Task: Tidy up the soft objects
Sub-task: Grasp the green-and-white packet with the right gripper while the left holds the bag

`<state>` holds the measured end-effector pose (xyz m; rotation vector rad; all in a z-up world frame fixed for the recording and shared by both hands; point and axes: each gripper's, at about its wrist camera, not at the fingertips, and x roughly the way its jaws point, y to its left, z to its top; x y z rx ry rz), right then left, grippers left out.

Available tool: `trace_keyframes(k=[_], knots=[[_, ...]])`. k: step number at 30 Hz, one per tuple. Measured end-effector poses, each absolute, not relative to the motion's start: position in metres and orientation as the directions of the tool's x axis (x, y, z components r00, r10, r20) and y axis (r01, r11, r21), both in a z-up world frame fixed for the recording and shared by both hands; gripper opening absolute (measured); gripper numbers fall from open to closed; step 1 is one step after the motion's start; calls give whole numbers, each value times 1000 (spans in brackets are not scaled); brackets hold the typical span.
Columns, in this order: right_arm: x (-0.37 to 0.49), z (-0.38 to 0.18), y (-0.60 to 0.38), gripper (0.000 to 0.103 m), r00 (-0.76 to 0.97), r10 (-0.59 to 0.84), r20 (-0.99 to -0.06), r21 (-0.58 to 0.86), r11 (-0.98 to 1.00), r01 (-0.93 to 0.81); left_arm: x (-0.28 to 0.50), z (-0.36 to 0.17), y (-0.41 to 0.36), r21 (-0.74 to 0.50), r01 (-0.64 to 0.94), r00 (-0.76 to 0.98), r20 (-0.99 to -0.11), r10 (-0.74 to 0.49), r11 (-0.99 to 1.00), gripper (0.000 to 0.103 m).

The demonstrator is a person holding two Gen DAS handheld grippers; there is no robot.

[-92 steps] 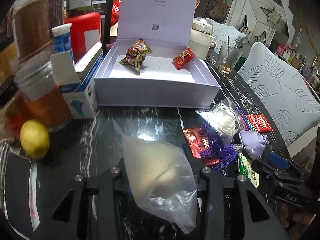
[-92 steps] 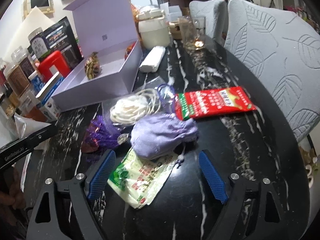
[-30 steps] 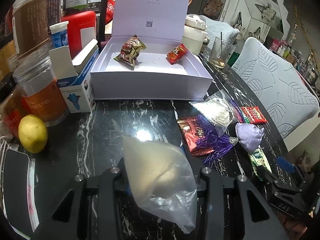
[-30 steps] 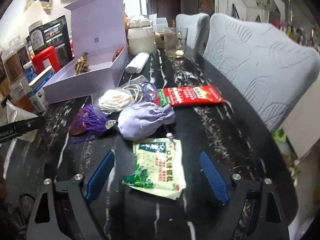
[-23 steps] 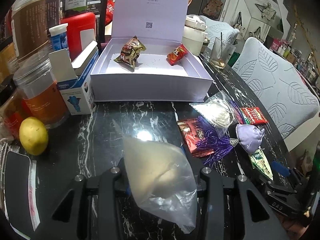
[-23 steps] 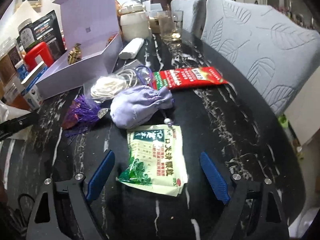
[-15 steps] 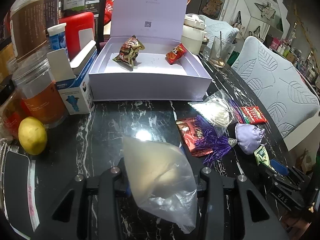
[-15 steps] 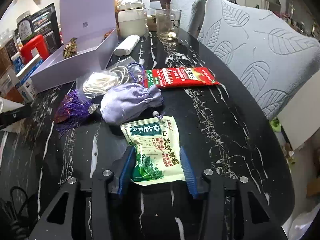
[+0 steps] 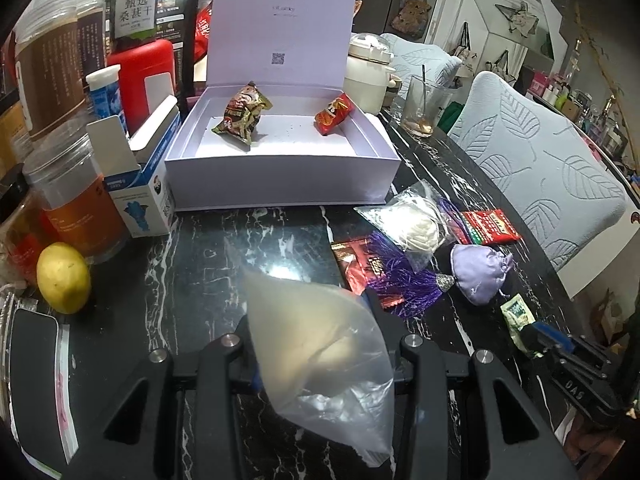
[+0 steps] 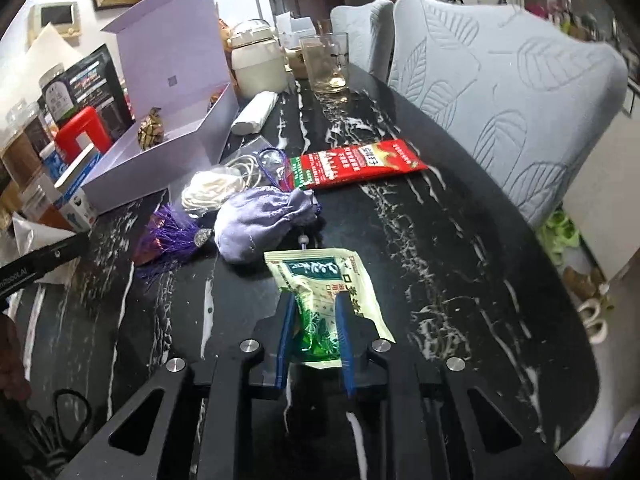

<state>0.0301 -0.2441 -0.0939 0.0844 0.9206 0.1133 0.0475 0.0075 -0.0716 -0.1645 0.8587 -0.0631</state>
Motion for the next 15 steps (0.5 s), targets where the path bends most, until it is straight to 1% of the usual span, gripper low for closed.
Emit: trace_keyframes(k=[7, 10, 11, 12, 14, 15], knots=[[26, -99, -247, 20, 609, 159, -777, 152, 986, -63, 40, -71, 6, -169, -3, 654, -746, -126, 986, 40], [26, -99, -247, 22, 612, 163, -774, 162, 985, -57, 39, -71, 7, -169, -7, 654, -746, -123, 986, 40], [27, -99, -247, 27, 612, 159, -775, 160, 986, -54, 39, -71, 8, -170, -11, 653, -747, -122, 985, 40], [28, -100, -247, 35, 610, 155, -777, 155, 986, -52, 39, -72, 9, -171, -15, 652, -748, -120, 985, 40], [29, -101, -245, 44, 608, 148, -780, 144, 988, -56, 39, -72, 11, -170, -22, 651, -750, -115, 985, 40], [28, -101, -243, 44, 610, 150, -778, 140, 988, -65, 39, -73, 11, -170, -26, 650, -751, -112, 985, 40]])
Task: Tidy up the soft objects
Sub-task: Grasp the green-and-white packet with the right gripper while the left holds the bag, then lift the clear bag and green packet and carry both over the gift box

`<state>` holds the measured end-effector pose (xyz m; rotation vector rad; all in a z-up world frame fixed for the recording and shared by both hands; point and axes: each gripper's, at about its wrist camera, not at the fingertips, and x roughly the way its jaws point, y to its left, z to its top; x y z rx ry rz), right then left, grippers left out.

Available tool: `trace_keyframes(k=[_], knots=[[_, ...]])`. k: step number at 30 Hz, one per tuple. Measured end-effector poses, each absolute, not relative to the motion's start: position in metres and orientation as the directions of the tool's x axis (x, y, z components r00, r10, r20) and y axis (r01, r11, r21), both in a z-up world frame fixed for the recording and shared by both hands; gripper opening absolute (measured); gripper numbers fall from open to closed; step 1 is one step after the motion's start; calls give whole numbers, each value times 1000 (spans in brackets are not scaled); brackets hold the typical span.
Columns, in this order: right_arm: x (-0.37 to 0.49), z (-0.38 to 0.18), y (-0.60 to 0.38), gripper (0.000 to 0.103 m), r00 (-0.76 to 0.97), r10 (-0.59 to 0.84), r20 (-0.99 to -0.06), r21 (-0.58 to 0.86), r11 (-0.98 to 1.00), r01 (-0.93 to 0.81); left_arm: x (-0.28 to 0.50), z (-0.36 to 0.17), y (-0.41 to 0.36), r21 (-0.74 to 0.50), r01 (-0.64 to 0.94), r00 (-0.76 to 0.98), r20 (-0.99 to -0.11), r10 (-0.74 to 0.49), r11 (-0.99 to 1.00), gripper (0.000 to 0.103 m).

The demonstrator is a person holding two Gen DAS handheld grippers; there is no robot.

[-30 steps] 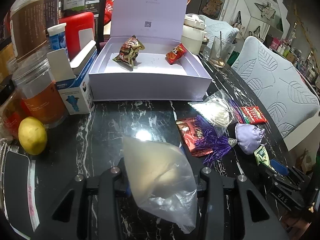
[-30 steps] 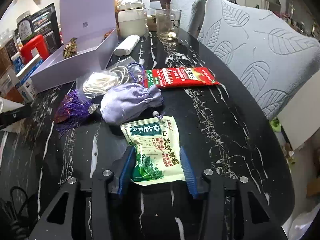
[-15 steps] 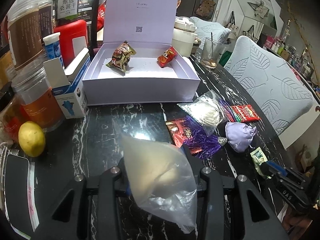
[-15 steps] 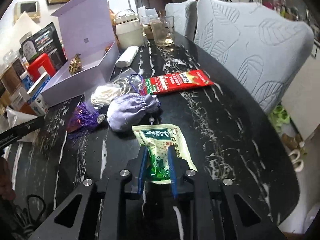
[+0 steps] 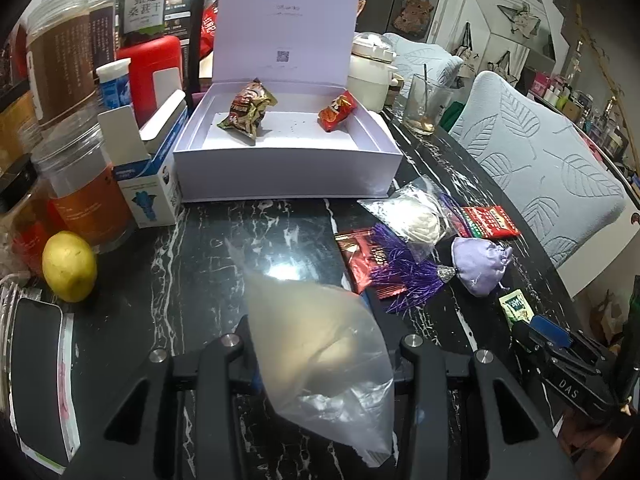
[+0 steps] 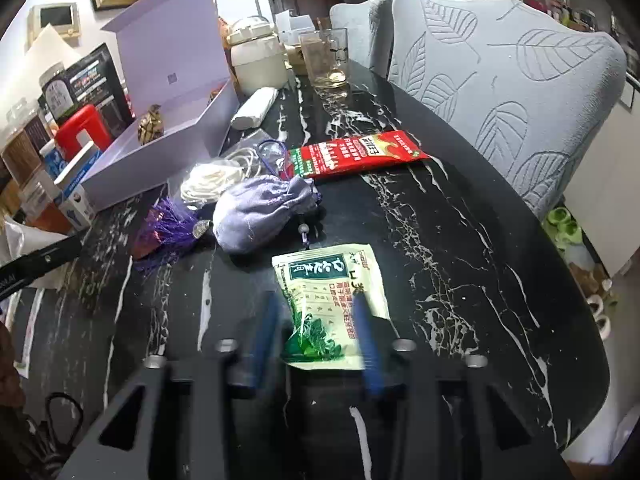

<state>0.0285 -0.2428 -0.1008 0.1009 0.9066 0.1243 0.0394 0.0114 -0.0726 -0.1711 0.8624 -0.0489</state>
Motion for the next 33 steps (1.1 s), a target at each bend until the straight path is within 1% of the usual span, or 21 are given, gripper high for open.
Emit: trace_keyframes(k=[3, 4, 5, 6, 9, 12, 16, 17, 18, 19, 20, 24, 27, 30, 33], knots=[[31, -100, -236, 45, 609, 141, -781, 103, 990, -97, 40, -73, 12, -170, -33, 649, -753, -108, 985, 40], [31, -100, -234, 50, 610, 137, -780, 94, 990, -102, 40, -74, 13, -170, -35, 648, -754, -107, 985, 40], [32, -99, -234, 67, 614, 128, -779, 84, 991, -101, 41, -74, 13, -170, -35, 647, -755, -107, 985, 40], [33, -100, -235, 82, 618, 120, -777, 78, 992, -96, 41, -74, 12, -169, -35, 645, -756, -107, 985, 40], [34, -100, -238, 84, 628, 101, -772, 69, 995, -75, 44, -76, 11, -169, -35, 639, -762, -108, 985, 40], [41, -107, -242, 86, 590, 80, -804, 65, 997, -47, 45, -78, 9, -168, -32, 633, -766, -111, 985, 40], [41, -109, -240, 87, 591, 74, -803, 47, 997, -62, 47, -78, 7, -162, -31, 632, -768, -107, 986, 40], [40, -111, -237, 85, 593, 53, -803, 14, 997, -70, 48, -78, 7, -160, -31, 632, -768, -104, 987, 40], [39, -112, -235, 77, 596, 33, -802, -16, 997, -77, 48, -78, 7, -159, -31, 632, -768, -104, 987, 40], [36, -110, -236, 68, 605, 40, -795, -7, 997, -76, 48, -78, 7, -160, -31, 632, -768, -104, 987, 40], [36, -108, -240, 49, 606, 29, -795, -1, 999, -50, 49, -78, 7, -162, -31, 631, -768, -106, 986, 40], [36, -106, -254, 29, 603, 56, -796, 51, 998, -25, 50, -77, 5, -160, -23, 632, -767, -109, 987, 40], [36, -105, -258, 26, 603, 87, -793, 94, 995, -21, 48, -77, 2, -160, -15, 633, -766, -115, 987, 40], [34, -105, -261, 26, 608, 132, -783, 153, 988, -18, 47, -75, 2, -161, -13, 635, -764, -116, 987, 40], [30, -103, -262, 25, 618, 138, -774, 168, 986, -10, 46, -74, 3, -159, -16, 640, -761, -112, 987, 40]])
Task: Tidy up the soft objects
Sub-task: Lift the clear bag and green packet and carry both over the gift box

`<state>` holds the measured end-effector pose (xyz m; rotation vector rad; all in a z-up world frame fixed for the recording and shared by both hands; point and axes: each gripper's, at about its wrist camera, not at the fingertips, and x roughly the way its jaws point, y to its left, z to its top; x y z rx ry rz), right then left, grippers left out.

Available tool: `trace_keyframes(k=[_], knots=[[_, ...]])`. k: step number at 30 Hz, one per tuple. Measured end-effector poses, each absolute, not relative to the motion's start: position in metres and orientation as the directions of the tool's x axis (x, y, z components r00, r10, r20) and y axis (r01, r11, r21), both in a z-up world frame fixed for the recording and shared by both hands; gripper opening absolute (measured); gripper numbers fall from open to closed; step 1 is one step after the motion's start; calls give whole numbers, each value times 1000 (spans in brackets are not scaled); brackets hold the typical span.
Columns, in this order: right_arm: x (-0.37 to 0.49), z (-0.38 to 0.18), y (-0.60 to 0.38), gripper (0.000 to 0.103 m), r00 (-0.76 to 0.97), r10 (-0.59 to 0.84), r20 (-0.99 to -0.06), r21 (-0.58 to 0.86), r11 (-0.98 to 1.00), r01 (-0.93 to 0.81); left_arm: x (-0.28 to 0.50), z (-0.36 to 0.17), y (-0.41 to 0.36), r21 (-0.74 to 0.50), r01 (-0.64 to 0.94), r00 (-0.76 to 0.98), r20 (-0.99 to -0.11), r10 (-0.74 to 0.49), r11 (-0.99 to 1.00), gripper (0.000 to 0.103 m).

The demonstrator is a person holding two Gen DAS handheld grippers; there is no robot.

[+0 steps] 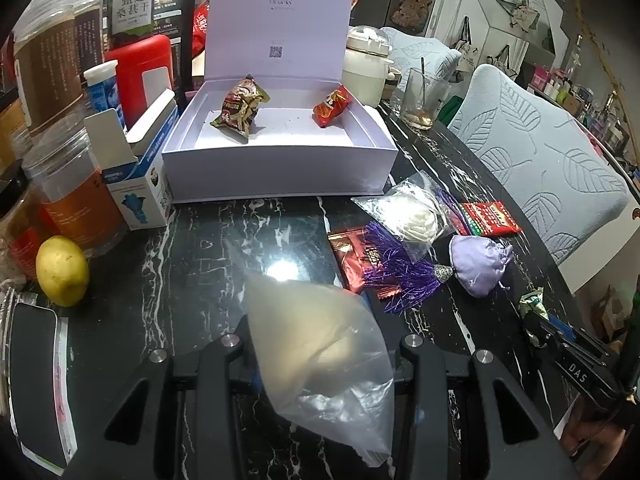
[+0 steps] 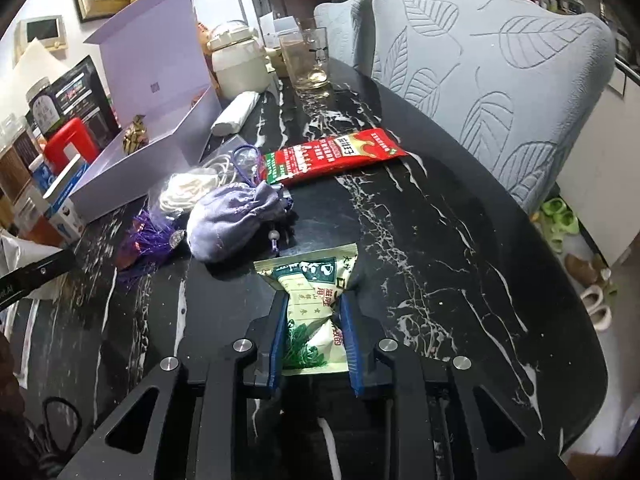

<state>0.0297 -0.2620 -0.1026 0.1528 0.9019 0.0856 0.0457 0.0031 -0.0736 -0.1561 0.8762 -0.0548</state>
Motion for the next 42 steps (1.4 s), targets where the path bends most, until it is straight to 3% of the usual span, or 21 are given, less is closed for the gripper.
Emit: trace_keyframes(k=[14, 32, 42], knots=[[20, -83, -237, 25, 631, 203, -749, 172, 979, -110, 25, -58, 16, -131, -38, 685, -725, -70, 991, 40], [19, -53, -122, 26, 539, 491, -684, 212, 841, -497, -23, -44, 82, -77, -203, 701, -708, 90, 976, 40], [29, -20, -73, 26, 511, 587, -628, 188, 751, -633, -17, -8, 104, -61, -203, 758, -642, 117, 977, 40]])
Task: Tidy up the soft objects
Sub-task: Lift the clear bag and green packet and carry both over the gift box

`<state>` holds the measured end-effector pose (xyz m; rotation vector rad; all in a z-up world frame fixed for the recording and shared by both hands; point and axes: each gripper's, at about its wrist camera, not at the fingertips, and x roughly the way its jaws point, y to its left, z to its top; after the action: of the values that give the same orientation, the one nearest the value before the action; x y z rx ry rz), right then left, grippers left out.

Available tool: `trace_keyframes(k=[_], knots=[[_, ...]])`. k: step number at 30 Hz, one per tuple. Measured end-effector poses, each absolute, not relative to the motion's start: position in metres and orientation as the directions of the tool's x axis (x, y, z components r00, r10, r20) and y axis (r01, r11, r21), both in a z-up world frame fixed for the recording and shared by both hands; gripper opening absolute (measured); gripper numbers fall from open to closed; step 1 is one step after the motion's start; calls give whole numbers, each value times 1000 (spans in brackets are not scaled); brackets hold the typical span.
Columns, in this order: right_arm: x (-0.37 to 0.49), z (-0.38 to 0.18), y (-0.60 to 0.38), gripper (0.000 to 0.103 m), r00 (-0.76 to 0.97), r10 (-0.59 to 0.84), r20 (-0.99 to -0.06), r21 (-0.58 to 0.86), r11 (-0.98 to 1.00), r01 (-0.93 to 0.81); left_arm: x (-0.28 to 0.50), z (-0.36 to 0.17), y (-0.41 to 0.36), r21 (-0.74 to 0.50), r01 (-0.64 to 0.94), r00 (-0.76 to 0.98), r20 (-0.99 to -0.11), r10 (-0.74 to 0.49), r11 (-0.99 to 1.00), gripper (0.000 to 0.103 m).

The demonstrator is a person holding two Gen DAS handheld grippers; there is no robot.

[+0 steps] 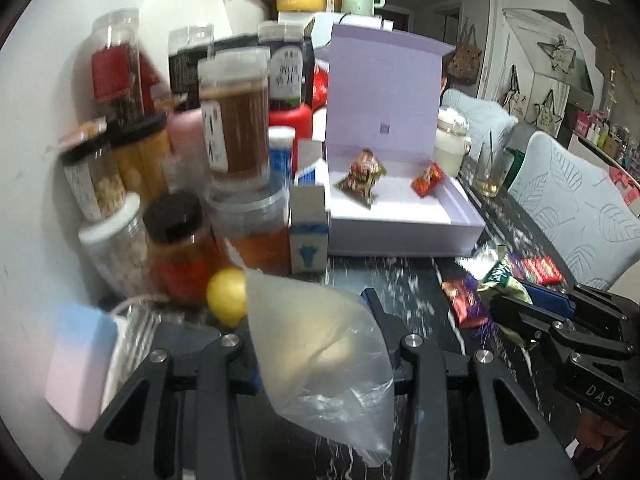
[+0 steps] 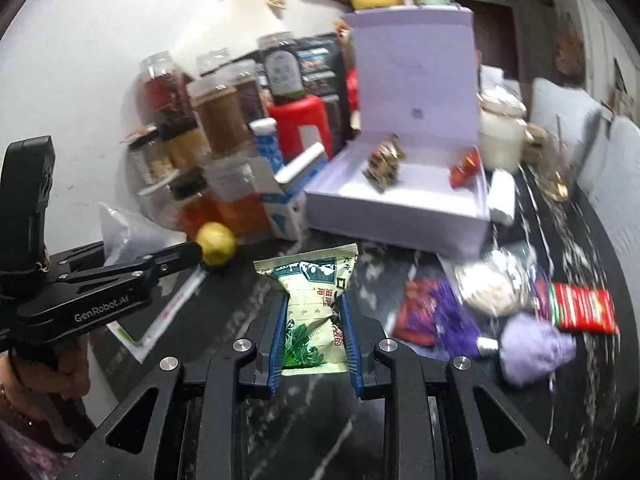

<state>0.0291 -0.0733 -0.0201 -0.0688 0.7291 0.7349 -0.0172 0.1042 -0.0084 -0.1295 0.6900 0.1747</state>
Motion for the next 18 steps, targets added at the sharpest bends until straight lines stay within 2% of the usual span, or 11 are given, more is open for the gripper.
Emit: trace_keyframes(k=[18], knots=[[92, 70, -66, 26, 613, 636, -469, 101, 728, -678, 59, 79, 89, -64, -44, 892, -452, 11, 997, 40]])
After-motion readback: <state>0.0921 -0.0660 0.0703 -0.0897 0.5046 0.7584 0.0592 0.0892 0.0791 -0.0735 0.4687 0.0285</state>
